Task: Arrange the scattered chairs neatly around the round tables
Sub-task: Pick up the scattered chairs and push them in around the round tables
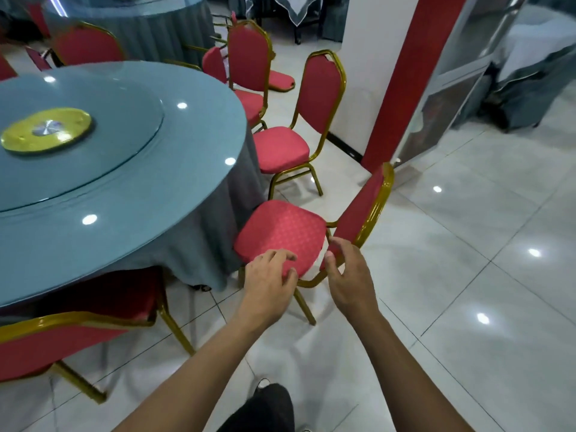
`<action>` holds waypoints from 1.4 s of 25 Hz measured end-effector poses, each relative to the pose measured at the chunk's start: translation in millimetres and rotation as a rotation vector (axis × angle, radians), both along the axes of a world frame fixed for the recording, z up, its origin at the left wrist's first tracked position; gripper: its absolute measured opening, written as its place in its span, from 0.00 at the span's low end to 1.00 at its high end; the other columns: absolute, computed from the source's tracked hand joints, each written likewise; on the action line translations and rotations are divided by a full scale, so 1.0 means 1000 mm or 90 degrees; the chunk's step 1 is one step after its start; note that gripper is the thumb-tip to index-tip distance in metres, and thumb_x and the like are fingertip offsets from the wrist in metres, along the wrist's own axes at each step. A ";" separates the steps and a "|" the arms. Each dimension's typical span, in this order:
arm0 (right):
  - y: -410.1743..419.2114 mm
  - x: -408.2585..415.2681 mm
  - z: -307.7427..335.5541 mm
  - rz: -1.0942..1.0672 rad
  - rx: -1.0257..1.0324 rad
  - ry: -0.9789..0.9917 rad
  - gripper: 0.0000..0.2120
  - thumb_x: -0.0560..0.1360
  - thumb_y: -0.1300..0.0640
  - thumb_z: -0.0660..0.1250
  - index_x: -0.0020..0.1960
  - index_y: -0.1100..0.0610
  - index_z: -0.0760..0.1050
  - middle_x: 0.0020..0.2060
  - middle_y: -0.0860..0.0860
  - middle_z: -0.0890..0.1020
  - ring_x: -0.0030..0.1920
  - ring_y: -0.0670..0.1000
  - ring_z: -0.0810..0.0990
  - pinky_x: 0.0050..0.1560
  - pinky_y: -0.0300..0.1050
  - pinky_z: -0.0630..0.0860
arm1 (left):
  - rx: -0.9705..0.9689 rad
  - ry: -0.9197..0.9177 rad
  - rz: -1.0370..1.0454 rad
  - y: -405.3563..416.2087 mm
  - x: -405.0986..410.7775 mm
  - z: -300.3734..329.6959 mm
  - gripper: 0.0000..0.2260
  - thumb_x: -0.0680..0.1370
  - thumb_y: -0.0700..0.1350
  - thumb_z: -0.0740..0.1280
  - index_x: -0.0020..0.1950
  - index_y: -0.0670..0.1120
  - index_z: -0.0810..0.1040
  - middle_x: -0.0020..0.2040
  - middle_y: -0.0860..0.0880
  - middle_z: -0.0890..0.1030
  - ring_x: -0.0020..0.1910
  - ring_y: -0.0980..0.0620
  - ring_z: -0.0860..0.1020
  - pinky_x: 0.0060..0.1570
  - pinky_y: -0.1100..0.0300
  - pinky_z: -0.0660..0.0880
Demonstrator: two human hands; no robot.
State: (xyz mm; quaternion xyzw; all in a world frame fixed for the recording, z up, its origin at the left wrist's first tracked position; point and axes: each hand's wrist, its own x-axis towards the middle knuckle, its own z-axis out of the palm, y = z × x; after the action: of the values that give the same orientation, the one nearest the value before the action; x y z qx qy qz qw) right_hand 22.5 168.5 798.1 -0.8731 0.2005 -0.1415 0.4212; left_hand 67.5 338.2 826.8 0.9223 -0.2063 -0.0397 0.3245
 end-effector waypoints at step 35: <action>-0.410 0.297 -0.091 0.454 -0.246 0.147 0.32 0.83 0.41 0.44 0.78 0.58 0.63 0.78 0.60 0.59 0.79 0.60 0.52 0.79 0.58 0.51 | 0.062 0.201 0.712 -0.414 0.099 -0.106 0.32 0.76 0.72 0.33 0.77 0.67 0.55 0.78 0.54 0.57 0.79 0.51 0.50 0.79 0.47 0.42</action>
State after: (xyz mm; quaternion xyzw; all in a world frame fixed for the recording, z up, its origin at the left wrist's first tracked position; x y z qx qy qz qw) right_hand 319.8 -241.9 706.9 -0.9609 -0.0985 0.0772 0.2469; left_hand 166.7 -75.5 721.3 0.8878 0.3651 -0.0085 0.2799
